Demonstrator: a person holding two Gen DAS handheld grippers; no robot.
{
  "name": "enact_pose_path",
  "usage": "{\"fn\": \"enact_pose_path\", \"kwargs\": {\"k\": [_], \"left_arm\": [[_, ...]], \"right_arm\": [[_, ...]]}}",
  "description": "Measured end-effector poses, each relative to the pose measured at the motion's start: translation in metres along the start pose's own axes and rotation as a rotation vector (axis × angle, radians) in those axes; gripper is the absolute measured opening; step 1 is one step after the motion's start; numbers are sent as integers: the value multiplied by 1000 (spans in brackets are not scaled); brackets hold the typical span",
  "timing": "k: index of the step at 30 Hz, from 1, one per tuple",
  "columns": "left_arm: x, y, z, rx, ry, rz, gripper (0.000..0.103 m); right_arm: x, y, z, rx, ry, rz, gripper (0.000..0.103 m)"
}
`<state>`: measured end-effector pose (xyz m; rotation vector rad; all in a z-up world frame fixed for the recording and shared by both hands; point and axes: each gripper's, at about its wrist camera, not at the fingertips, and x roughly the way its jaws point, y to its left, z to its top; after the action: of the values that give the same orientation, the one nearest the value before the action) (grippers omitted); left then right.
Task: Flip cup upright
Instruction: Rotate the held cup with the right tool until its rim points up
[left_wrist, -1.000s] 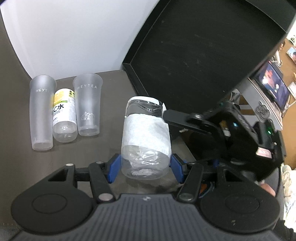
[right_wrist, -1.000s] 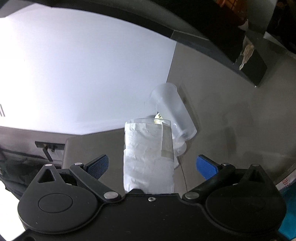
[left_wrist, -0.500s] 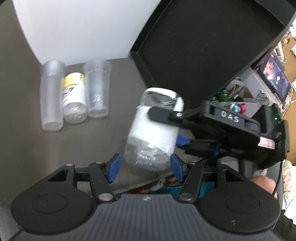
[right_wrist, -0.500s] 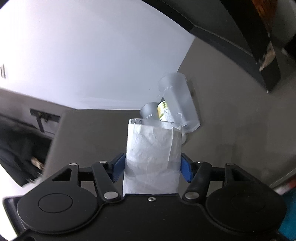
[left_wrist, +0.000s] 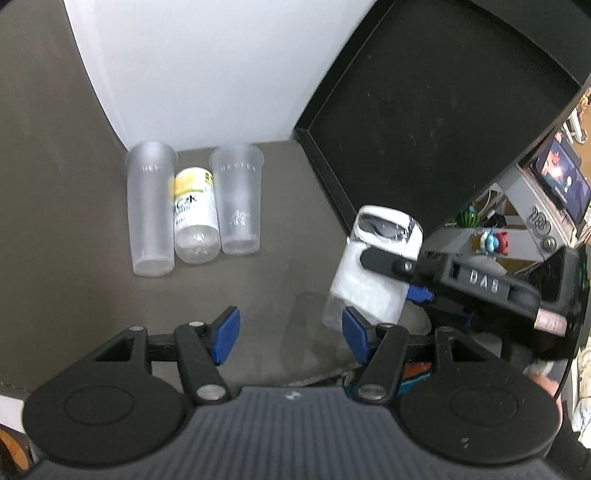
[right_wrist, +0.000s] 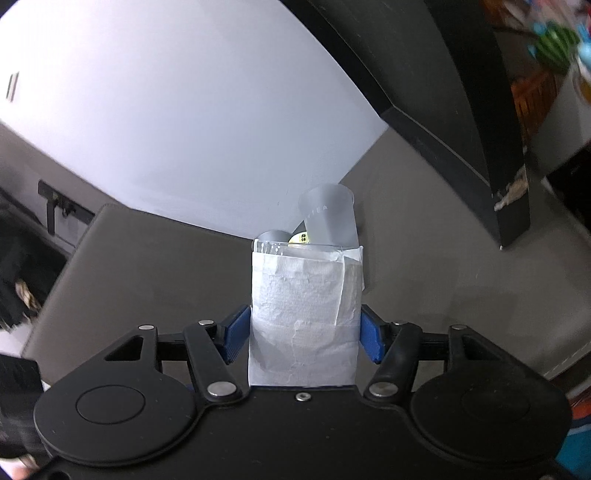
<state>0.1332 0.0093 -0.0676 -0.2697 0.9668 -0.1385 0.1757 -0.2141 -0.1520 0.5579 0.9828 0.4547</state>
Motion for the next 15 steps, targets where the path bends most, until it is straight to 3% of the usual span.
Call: {"fn": "enact_pose_path", "kwargs": {"k": [5,15], "left_arm": [[-7,0,11,-17,-42,-2,60],[-12,-2,29,-46,-98,-23,60]], "right_arm": [[-6,15,-6,-107,-40,-38,60],[1,45,-19,-331,-34,-79,61]]}}
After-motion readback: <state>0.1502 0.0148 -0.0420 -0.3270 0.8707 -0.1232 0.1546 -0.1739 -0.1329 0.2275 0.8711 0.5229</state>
